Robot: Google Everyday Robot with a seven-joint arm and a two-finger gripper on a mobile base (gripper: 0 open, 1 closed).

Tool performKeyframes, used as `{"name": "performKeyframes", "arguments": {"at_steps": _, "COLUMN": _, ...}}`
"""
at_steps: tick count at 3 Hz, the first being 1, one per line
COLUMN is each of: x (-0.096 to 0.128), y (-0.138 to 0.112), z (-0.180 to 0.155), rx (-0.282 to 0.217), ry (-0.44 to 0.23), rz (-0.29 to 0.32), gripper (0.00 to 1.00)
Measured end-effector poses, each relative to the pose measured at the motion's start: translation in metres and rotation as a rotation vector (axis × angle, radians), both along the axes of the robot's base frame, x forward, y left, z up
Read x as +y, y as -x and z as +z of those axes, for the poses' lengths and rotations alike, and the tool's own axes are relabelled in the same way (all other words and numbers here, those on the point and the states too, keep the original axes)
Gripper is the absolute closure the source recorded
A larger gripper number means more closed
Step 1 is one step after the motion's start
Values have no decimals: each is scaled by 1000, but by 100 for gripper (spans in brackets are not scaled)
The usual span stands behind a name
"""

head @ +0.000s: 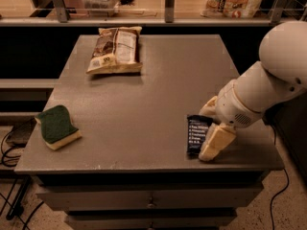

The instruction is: Move rxbar blueberry near sponge

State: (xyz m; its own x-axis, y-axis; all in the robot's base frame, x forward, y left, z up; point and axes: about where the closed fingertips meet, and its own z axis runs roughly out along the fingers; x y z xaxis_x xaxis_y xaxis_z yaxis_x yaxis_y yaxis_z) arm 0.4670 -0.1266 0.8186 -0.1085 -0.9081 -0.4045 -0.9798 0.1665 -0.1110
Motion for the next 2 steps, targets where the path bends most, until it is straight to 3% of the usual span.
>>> {"name": "performKeyframes", "arguments": {"at_steps": 2, "x": 0, "y": 0, "z": 8, "rx": -1, "ry": 0, "rz": 1, "gripper": 88}}
